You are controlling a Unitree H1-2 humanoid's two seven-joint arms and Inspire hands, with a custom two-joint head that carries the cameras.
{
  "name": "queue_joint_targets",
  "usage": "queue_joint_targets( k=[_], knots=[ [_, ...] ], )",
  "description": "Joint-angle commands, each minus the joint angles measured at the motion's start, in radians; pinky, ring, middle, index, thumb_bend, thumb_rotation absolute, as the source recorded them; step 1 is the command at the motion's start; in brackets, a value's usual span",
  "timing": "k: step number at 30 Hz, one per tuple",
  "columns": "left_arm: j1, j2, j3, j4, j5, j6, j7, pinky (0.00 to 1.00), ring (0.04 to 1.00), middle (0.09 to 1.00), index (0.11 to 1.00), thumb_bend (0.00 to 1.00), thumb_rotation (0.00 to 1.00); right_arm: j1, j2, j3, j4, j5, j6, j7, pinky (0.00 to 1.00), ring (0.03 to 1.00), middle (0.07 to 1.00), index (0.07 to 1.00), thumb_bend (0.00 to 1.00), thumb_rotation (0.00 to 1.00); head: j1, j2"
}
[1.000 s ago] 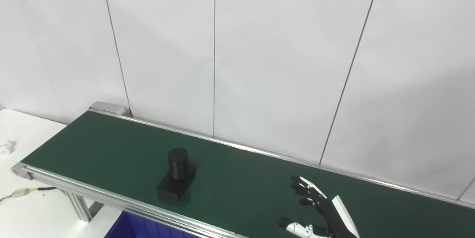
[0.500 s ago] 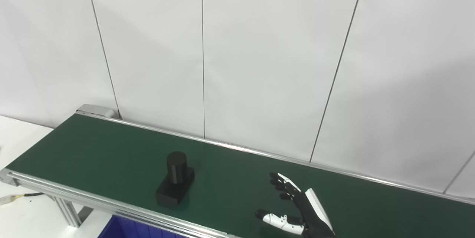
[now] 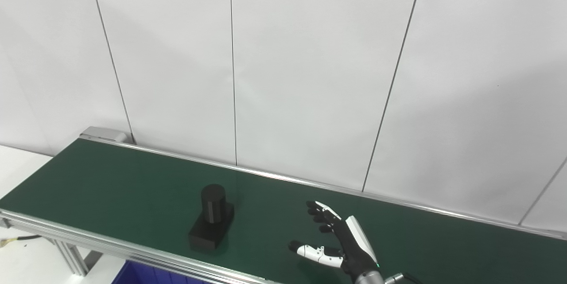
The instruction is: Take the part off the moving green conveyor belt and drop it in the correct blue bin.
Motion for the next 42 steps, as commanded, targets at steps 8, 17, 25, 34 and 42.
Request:
queue_joint_targets(
  k=[8,17,25,34,42],
  knots=[
    [0.001,0.001,-0.005,-0.046,-0.021,-0.008,-0.014,0.78,0.796,0.832,0.843,1.0,0.16,-0.073,0.033,0.013,-0.002,-0.013,-0.01,-0.025,0.76,0.83,0.842,0.867,0.67,0.41,-0.001,0.009],
    [0.009,-0.001,-0.007,-0.058,-0.018,-0.004,-0.014,0.79,0.806,0.843,0.845,1.0,0.17,-0.131,0.057,0.035,0.083,-0.023,-0.044,-0.045,0.77,0.837,0.832,0.873,0.66,0.39,0.0,0.019],
    [0.016,-0.009,-0.011,-0.072,0.0,-0.005,-0.003,0.78,0.802,0.837,0.85,1.0,0.16,-0.164,0.074,0.063,0.14,-0.025,-0.058,-0.054,0.76,0.834,0.832,0.864,0.66,0.37,0.015,0.023],
    [0.022,-0.02,-0.018,-0.075,0.008,-0.007,0.0,0.79,0.81,0.837,0.847,1.0,0.14,-0.198,0.084,0.071,0.187,-0.025,-0.055,-0.063,0.8,0.862,0.862,0.863,0.67,0.37,0.028,0.022],
    [0.036,-0.034,-0.027,-0.092,0.017,-0.004,0.007,0.76,0.8,0.832,0.85,1.0,0.16,-0.235,0.084,0.079,0.241,-0.025,-0.053,-0.056,0.82,0.884,0.882,0.879,0.67,0.38,0.041,0.023]
  ],
)
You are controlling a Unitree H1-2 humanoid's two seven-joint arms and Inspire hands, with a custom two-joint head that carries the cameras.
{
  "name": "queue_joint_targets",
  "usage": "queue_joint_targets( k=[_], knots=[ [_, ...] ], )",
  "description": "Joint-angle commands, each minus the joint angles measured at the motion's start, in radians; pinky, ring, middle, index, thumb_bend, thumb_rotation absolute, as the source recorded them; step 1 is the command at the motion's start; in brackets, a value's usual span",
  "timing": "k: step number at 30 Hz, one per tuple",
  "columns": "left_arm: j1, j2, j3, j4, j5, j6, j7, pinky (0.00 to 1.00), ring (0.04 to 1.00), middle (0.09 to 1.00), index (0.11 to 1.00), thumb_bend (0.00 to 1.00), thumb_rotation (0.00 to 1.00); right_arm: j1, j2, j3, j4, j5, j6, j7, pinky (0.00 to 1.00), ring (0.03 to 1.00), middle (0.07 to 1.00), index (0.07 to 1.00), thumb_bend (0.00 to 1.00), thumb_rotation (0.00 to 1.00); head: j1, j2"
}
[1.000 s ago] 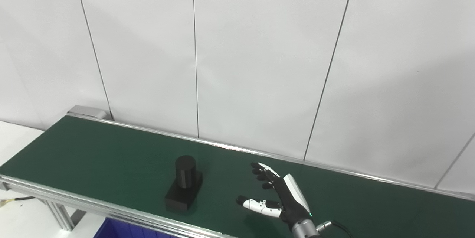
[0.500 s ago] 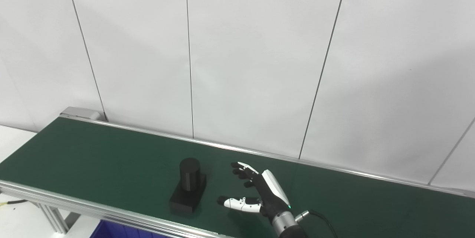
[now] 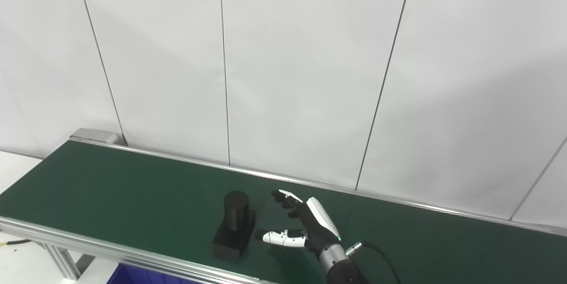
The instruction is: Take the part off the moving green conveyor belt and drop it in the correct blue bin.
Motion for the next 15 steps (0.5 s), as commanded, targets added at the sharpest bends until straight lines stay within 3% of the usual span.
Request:
queue_joint_targets(
  k=[1,15],
  knots=[
    [-0.004,-0.004,-0.005,-0.025,0.013,-0.014,0.012,0.76,0.799,0.832,0.85,1.0,0.16,-0.053,0.016,0.006,-0.002,-0.005,-0.055,-0.013,0.82,0.885,0.883,0.879,0.67,0.38,0.007,0.0],
    [0.007,-0.026,-0.035,-0.041,0.026,-0.013,0.025,0.78,0.82,0.851,0.848,1.0,0.14,-0.113,0.023,-0.007,0.107,0.008,-0.077,-0.03,0.79,0.865,0.866,0.871,0.67,0.34,0.036,0.007]
  ],
)
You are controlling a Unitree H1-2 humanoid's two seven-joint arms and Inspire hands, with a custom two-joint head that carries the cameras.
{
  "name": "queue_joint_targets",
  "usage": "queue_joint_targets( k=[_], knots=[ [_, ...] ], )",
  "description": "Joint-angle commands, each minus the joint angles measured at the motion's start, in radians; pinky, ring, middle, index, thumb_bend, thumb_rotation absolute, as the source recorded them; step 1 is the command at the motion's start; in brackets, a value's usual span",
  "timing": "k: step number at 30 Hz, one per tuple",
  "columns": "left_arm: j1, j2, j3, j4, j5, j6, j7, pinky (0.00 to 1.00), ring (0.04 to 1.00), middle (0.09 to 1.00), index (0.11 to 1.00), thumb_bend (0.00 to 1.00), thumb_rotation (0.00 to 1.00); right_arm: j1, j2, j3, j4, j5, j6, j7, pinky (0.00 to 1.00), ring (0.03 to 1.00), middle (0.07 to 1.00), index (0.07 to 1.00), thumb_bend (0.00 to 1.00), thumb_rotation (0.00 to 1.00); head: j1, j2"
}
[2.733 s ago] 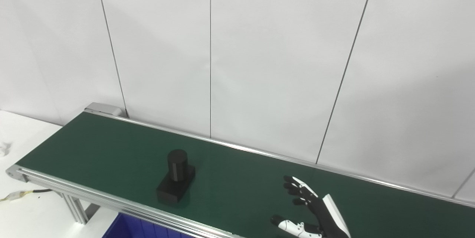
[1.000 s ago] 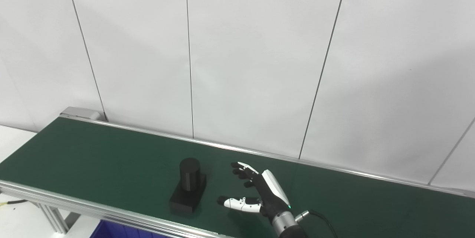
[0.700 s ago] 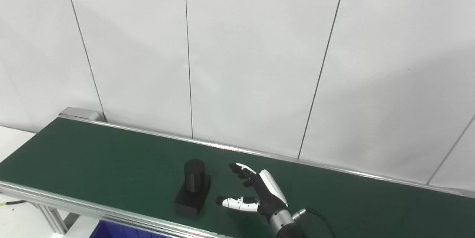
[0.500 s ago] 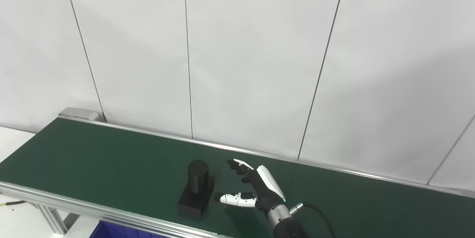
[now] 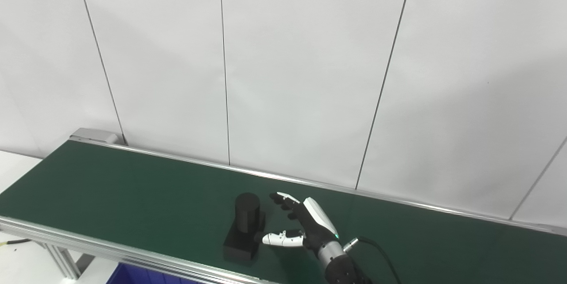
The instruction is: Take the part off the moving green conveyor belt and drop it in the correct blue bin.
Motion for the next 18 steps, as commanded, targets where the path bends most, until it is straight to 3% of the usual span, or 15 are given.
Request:
queue_joint_targets(
  k=[1,8,18],
  knots=[
    [-0.001,-0.016,-0.009,-0.035,0.007,-0.016,0.009,0.78,0.82,0.851,0.848,1.0,0.14,-0.055,0.018,-0.01,-0.006,0.013,-0.064,-0.026,0.79,0.862,0.864,0.87,0.67,0.34,0.003,0.001],
    [-0.001,-0.027,-0.02,-0.024,0.014,-0.035,0.016,0.78,0.819,0.841,0.844,1.0,0.14,-0.073,0.022,-0.013,0.054,0.018,-0.101,-0.045,0.74,0.832,0.844,0.86,0.69,0.31,0.013,0.002],
    [0.02,-0.041,-0.034,-0.053,0.03,-0.021,0.03,0.79,0.805,0.834,0.835,1.0,0.17,-0.08,0.024,-0.007,0.064,0.017,-0.095,-0.04,0.8,0.866,0.864,0.868,0.69,0.3,0.021,0.009]
  ],
)
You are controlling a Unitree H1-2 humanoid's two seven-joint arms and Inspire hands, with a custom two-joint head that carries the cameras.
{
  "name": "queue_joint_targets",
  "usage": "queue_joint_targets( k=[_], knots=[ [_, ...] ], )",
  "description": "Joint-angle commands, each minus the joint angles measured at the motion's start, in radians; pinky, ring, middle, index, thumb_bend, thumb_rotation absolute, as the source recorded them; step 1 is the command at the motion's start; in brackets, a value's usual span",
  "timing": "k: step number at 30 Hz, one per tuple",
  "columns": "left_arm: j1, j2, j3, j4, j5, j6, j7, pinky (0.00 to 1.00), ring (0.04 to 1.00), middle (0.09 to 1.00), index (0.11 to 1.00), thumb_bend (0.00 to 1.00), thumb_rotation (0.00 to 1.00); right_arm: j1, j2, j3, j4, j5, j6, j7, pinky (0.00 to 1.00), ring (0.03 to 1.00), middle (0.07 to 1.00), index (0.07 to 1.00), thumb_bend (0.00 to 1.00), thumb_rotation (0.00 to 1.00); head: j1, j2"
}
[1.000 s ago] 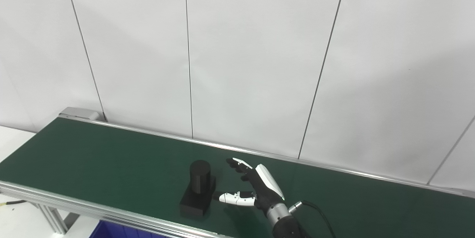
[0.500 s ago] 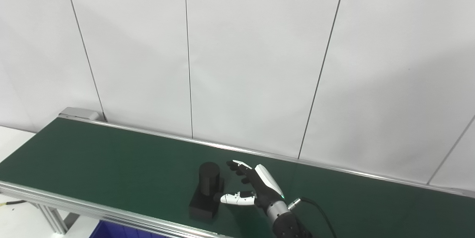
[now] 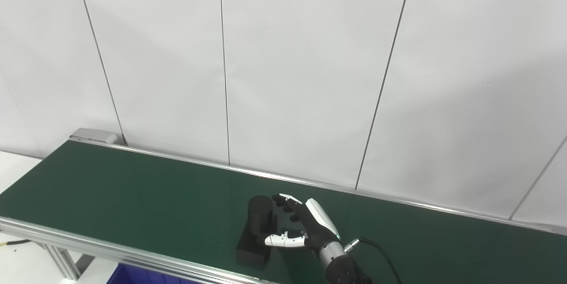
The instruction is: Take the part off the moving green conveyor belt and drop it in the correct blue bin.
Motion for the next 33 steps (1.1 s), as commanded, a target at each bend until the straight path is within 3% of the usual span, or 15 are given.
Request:
queue_joint_targets(
  k=[1,15,17,18,19,21,25,33],
  knots=[
    [-0.003,-0.014,-0.007,-0.029,0.01,-0.019,0.01,0.79,0.805,0.834,0.833,1.0,0.17,-0.058,0.019,-0.001,-0.017,0.006,-0.057,-0.012,0.8,0.862,0.858,0.866,0.69,0.3,0.003,0.003],
    [0.031,-0.015,-0.039,-0.061,0.006,-0.041,0.015,0.79,0.81,0.843,0.829,1.0,0.17,-0.047,0.01,0.002,-0.021,0.0,-0.06,-0.019,0.74,0.809,0.815,0.843,0.69,0.26,0.002,0.027],
    [0.033,-0.014,-0.04,-0.064,0.007,-0.042,0.017,0.79,0.807,0.839,0.827,1.0,0.17,-0.041,0.014,-0.008,-0.011,0.004,-0.09,-0.053,0.67,0.738,0.765,0.8,0.69,0.19,0.0,0.03],
    [0.035,-0.014,-0.04,-0.066,0.007,-0.04,0.017,0.79,0.807,0.835,0.824,1.0,0.17,-0.039,0.017,-0.014,-0.006,0.008,-0.104,-0.069,0.59,0.664,0.714,0.744,0.68,0.06,0.0,0.03],
    [0.036,-0.013,-0.04,-0.067,0.003,-0.039,0.015,0.79,0.809,0.835,0.823,1.0,0.17,-0.039,0.025,-0.024,0.012,0.011,-0.131,-0.109,0.53,0.573,0.633,0.658,0.62,0.03,-0.001,0.032],
    [0.038,-0.013,-0.039,-0.072,-0.004,-0.033,0.013,0.8,0.81,0.835,0.822,1.0,0.17,-0.041,0.034,-0.037,0.04,0.014,-0.17,-0.163,0.49,0.481,0.547,0.561,0.55,0.01,-0.003,0.033],
    [0.037,-0.009,-0.037,-0.074,-0.008,-0.033,0.01,0.79,0.81,0.836,0.823,1.0,0.17,-0.049,0.041,-0.048,0.073,0.016,-0.206,-0.205,0.49,0.457,0.52,0.482,0.52,0.0,-0.007,0.032],
    [0.04,-0.001,-0.028,-0.087,-0.021,-0.008,0.004,0.81,0.817,0.849,0.831,1.0,0.19,-0.06,0.042,-0.058,0.088,0.023,-0.235,-0.232,0.49,0.456,0.519,0.466,0.52,0.0,-0.015,0.031]
  ],
)
